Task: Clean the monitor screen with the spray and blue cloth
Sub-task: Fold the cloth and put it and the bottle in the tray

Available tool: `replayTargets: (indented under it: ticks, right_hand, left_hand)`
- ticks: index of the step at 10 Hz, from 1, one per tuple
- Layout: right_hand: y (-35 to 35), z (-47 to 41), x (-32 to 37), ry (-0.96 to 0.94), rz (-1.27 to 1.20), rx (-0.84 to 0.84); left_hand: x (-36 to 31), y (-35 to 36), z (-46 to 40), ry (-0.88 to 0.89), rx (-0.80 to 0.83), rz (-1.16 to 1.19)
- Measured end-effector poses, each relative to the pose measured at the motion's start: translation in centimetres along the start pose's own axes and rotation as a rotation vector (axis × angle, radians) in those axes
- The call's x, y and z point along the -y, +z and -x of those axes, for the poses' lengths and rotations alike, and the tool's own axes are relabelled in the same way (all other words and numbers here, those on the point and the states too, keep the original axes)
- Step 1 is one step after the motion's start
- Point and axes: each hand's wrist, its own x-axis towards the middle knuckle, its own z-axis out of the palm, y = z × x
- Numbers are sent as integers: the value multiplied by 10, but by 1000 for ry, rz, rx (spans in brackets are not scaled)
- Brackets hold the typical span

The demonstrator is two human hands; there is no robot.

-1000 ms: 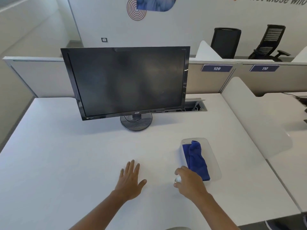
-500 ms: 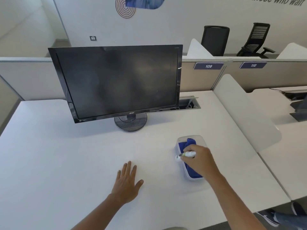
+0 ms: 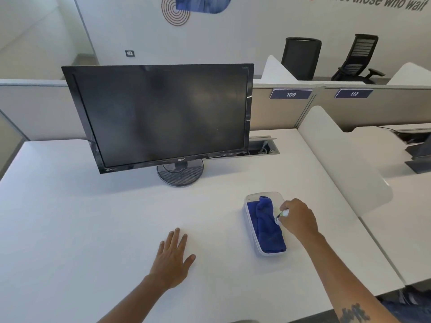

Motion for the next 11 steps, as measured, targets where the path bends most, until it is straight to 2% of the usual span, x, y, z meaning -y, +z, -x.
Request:
replayTargets:
  ticks: [4,9,10,11]
  right_hand:
    - [6,5,-2,-6,100,0]
    - [-1,11,-4,-30,69,0]
    - [0,11,-3,-33,106,-50]
    - [-2,13,9,-65,206,-177]
  left_hand:
    - [-3,-1,1,-11,-8,17]
    - [-5,-5,4,-15,13,13]
    - [-5,-8,8,-19,-44,32]
    - [-2,-15,9,-30,-132,61]
